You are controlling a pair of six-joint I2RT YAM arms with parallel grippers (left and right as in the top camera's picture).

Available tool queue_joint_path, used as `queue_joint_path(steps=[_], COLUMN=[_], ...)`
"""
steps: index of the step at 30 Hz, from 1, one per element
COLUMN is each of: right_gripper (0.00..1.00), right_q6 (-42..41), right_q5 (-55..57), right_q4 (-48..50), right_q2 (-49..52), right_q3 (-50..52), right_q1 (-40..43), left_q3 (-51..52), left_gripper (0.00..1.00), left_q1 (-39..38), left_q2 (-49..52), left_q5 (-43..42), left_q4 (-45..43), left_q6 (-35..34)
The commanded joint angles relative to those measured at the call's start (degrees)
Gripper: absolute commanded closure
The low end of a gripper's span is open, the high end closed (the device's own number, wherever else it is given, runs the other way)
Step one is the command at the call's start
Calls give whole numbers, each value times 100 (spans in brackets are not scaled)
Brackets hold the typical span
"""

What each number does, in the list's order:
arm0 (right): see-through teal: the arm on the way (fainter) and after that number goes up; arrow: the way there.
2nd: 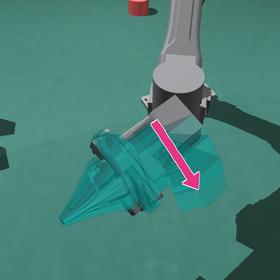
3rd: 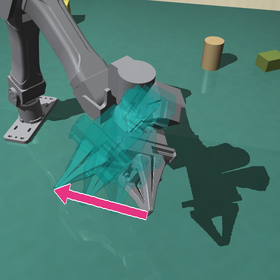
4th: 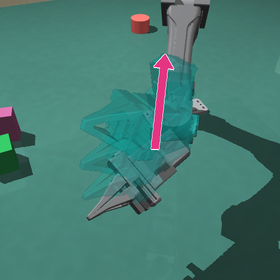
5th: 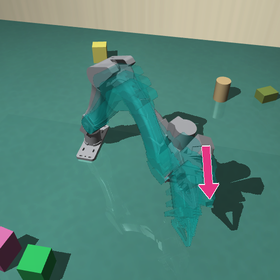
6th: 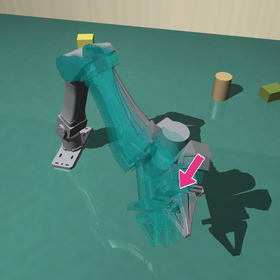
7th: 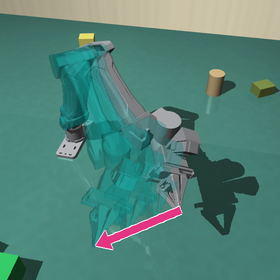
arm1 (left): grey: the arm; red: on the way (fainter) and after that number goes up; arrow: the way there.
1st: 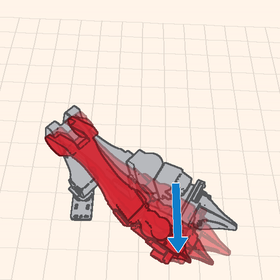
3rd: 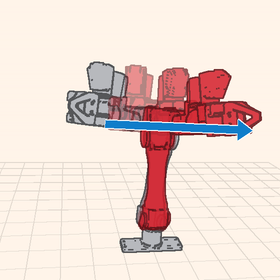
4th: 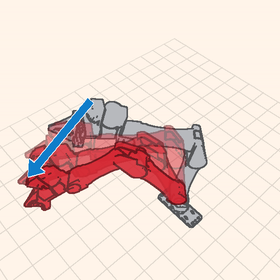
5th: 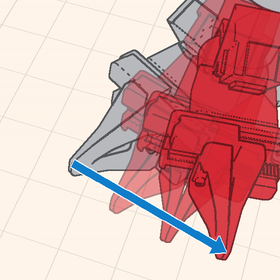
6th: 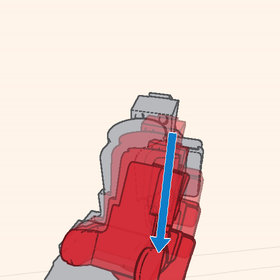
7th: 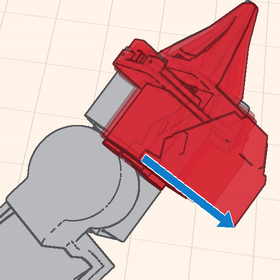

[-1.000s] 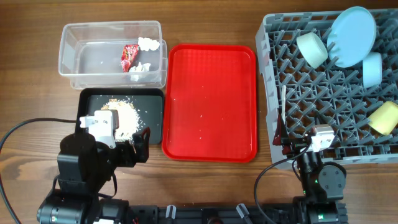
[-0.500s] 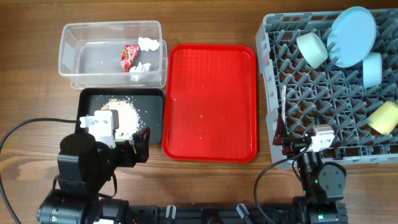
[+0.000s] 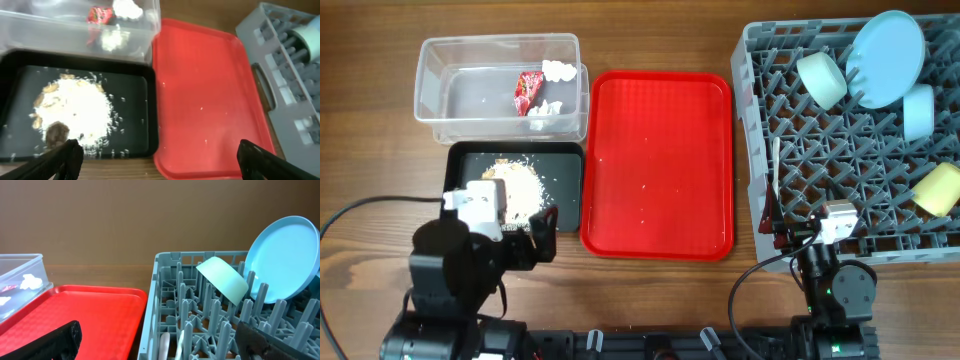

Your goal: Sort waste into correct bins and load items into the dishwasher rack

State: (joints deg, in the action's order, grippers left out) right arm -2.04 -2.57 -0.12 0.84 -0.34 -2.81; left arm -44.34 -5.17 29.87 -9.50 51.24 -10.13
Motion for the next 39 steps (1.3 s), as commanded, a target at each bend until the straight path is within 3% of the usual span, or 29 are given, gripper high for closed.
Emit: queue_joint_path(steps=[1,11,16,19,23,39], right_gripper=[0,0,0,0,0,0], right_q6=[44,39,42,42,42,39], right_q5=[-87,-87,-87,-87,-87,-87], right_q4=[22,22,22,22,22,22], right_q2=[-20,-20,-20,-20,-20,-20], right_q3=[2,2,2,2,2,2], right_q1=[20,20,20,20,20,20], left_q3=[706,3477,4306,4402,4400,4400], left_gripper=[0,0,0,0,0,0], left_q1=[437,625,625,625,625,619], left_q2=[-603,-2406,-2839,-2973,-2973,-2970], left_q5=[35,46,376,673,656,570], left_q4=[-603,-3904,-5259,-5316,-4671,-4710], left_q6=[74,74,76,81,63,50])
